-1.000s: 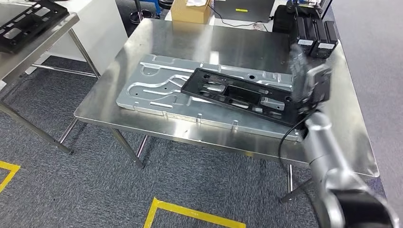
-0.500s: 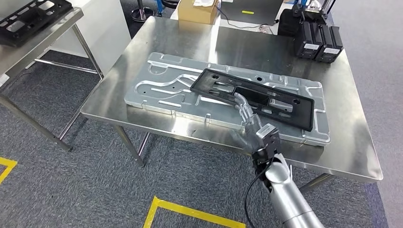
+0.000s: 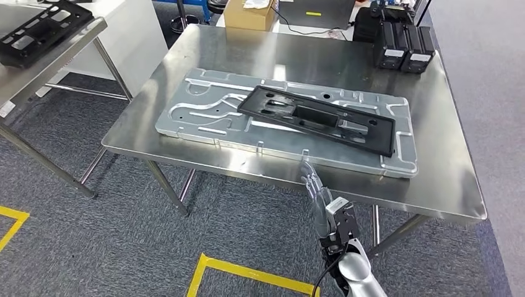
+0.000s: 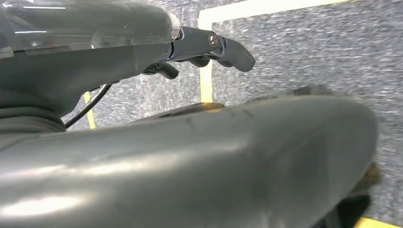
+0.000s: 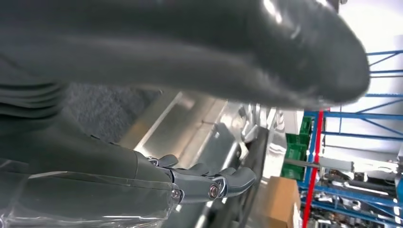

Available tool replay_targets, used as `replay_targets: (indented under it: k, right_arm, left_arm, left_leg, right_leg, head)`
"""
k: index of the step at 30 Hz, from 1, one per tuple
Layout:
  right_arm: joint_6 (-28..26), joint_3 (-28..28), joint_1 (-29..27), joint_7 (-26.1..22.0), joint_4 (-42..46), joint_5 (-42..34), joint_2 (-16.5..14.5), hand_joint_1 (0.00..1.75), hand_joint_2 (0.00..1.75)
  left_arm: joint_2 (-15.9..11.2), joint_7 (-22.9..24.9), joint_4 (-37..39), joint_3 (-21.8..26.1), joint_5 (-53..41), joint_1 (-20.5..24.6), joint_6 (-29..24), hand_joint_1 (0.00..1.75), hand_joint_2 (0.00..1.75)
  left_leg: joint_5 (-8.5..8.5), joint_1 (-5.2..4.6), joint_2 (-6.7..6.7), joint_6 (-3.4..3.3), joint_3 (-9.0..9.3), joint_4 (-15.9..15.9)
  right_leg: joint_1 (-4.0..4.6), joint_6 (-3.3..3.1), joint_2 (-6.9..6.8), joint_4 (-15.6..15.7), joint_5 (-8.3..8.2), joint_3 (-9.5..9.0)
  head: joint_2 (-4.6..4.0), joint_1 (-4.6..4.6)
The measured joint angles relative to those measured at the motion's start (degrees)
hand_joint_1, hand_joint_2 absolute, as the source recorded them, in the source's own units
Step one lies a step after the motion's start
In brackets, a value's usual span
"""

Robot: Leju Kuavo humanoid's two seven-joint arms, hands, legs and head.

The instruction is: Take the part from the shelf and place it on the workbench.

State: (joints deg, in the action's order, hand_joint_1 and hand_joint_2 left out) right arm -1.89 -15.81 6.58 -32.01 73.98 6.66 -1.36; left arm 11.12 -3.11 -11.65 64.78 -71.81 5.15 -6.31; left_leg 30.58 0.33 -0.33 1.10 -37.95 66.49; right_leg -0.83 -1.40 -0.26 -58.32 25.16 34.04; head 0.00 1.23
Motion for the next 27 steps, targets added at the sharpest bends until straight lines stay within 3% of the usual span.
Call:
replay_targets:
  k: [2,3,4,7,8,11,12,13,14,16,17,18,20,21,23,24,25,27]
  right_arm:
    - [0.3,0.1,-0.6,0.3,0.0,0.1,-0.4,0.0,0.0]
    - [0.4,0.1,-0.8,0.4,-0.1,0.1,-0.5,0.0,0.0]
    - [0.5,0.2,-1.0,0.5,-0.1,0.1,-0.7,0.0,0.0]
    - [0.8,0.4,-1.3,0.8,-0.2,0.1,-1.1,0.0,0.0]
    - [0.9,0.4,-1.3,0.8,-0.2,0.1,-1.3,0.0,0.0]
    - [1.2,0.9,-1.6,1.0,-0.5,-0.2,-1.5,0.0,0.0]
    - [1.3,1.1,-1.7,1.1,-0.7,-0.3,-1.5,0.0,0.0]
    - [1.3,1.4,-1.9,1.1,-0.8,-0.4,-1.5,0.0,0.0]
    - [1.3,1.7,-1.9,1.2,-0.9,-0.5,-1.5,0.0,0.0]
    - [1.4,2.3,-2.0,1.2,-1.2,-0.8,-1.5,0.0,0.0]
    - [1.4,2.6,-2.1,1.2,-1.3,-0.9,-1.5,0.0,0.0]
    - [1.4,2.9,-2.2,1.2,-1.5,-1.1,-1.5,0.0,0.0]
    - [1.5,3.6,-2.4,1.2,-1.8,-1.2,-1.5,0.0,0.0]
    - [1.6,4.0,-2.4,1.2,-1.9,-1.3,-1.6,0.0,0.0]
    - [1.7,4.6,-2.2,1.2,-2.0,-1.4,-1.8,0.0,0.0]
    - [1.7,4.9,-2.1,1.2,-2.0,-1.5,-1.9,0.0,0.0]
    - [1.8,5.2,-2.1,1.2,-2.1,-1.6,-2.0,0.0,0.0]
    - [1.9,5.8,-2.3,1.3,-2.4,-1.7,-2.1,0.0,0.0]
  left_arm:
    - [0.0,0.1,0.0,0.0,-0.1,0.0,0.0,0.0,0.0]
    - [0.0,0.2,0.0,0.0,-0.1,0.0,0.0,0.0,0.0]
    - [0.0,0.2,0.0,0.0,-0.2,0.0,-0.1,0.0,0.0]
    - [-0.1,0.2,0.0,0.0,-0.2,0.2,-0.2,0.0,0.0]
    - [-0.1,0.2,0.0,0.0,-0.2,0.3,-0.3,0.0,0.0]
    - [-0.2,0.2,0.0,0.0,-0.4,0.3,-0.4,0.0,0.0]
    - [-0.2,0.2,0.0,0.0,-0.5,0.3,-0.4,0.0,0.0]
    - [-0.2,0.2,0.0,0.0,-0.6,0.3,-0.5,0.0,0.0]
    - [-0.2,0.1,0.0,0.0,-0.7,0.3,-0.5,0.0,0.0]
    - [-0.2,0.1,0.0,-0.1,-0.9,0.2,-0.6,0.0,0.0]
    - [-0.2,0.1,0.0,-0.1,-1.0,0.2,-0.6,0.0,0.0]
    - [-0.2,0.0,0.0,-0.2,-1.1,0.2,-0.6,0.0,0.0]
    - [-0.2,0.0,0.0,-0.3,-1.2,0.1,-0.6,0.0,0.0]
    - [-0.2,0.0,0.0,-0.4,-1.2,0.2,-0.6,0.0,0.0]
    - [-0.2,0.1,0.0,-0.6,-1.2,0.2,-0.6,0.0,0.0]
    - [-0.2,0.1,0.0,-0.6,-1.3,0.2,-0.6,0.0,0.0]
    - [-0.2,0.1,0.0,-0.6,-1.3,0.2,-0.6,0.0,0.0]
    - [-0.3,0.2,0.0,-0.7,-1.4,0.2,-0.6,0.0,0.0]
  left_leg:
    - [4.1,0.21,0.0,0.48,-1.61,6.7]
    - [4.7,0.28,0.0,0.59,-1.15,7.8]
    - [4.24,0.33,-0.01,0.58,0.59,6.3]
    - [1.38,0.2,-0.96,-0.17,9.33,-5.9]
    - [0.86,0.03,-1.25,-0.61,10.88,-8.4]
    - [-0.6,-0.41,-0.92,-1.96,10.83,-9.4]
    - [-1.29,-0.37,-0.56,-2.41,10.45,-9.6]
    - [-2.02,-0.28,-0.15,-2.91,9.87,-9.7]
    - [-2.78,-0.17,0.29,-3.34,9.13,-9.8]
    - [-4.1,-0.32,1.08,-3.81,7.42,-9.8]
    - [-4.78,-0.4,1.5,-3.82,6.45,-9.7]
    - [-5.44,-0.46,1.92,-3.78,5.46,-9.6]
    - [-6.52,-0.51,2.78,-3.6,3.51,-9.2]
    - [-6.94,-0.52,3.19,-3.44,2.7,-8.8]
    - [-7.61,-0.68,3.93,-2.94,1.54,-8.1]
    - [-7.98,-0.75,4.35,-2.64,1.26,-7.9]
    - [-8.38,-0.76,4.76,-2.34,1.15,-7.8]
    - [-8.83,-0.64,5.12,-1.61,0.92,-7.8]
  right_leg:
    - [0.05,-0.02,0.03,-0.1,-0.95,1.38]
    - [0.05,0.08,0.11,-0.2,-1.44,2.11]
    - [0.05,0.21,0.27,-0.3,-1.94,2.82]
    - [0.09,0.9,1.01,-0.4,-3.59,4.35]
    - [0.12,1.25,1.2,-0.3,-4.13,4.54]
    - [0.04,2.41,1.68,0.3,-5.73,4.7]
    - [-0.07,2.72,1.76,0.1,-5.44,4.96]
    - [-0.15,2.98,1.67,-0.7,-4.07,5.45]
    - [-0.25,3.17,1.46,-2.7,-1.59,6.21]
    - [-0.34,3.52,0.98,-9.6,4.78,7.91]
    - [-0.37,3.7,0.89,-13.1,6.65,8.35]
    - [-0.38,3.83,0.84,-15.4,7.11,8.16]
    - [-0.39,3.9,0.5,-14.9,4.69,5.18]
    - [-0.38,3.81,-0.12,-11.9,3.51,2.22]
    - [0.03,3.31,-1.96,-3.7,4.01,-3.96]
    - [0.27,2.91,-2.61,-0.7,4.83,-5.85]
    - [0.52,2.45,-2.78,0.8,5.42,-6.52]
    - [0.5,1.48,-2.16,1.2,4.6,-5.8]
  head:
    - [0.0,0.05]
    - [0.0,0.05]
    - [0.01,0.05]
    - [0.01,0.03]
    - [0.01,0.01]
    - [0.01,-0.04]
    - [0.01,-0.05]
    - [0.01,-0.13]
    - [0.01,-0.2]
    - [0.01,-0.32]
    - [0.01,-0.31]
    - [0.0,-0.32]
    - [0.0,-0.31]
    - [0.0,-0.31]
    - [0.01,-0.3]
    - [0.01,-0.31]
    - [0.01,-0.29]
    - [0.01,-0.32]
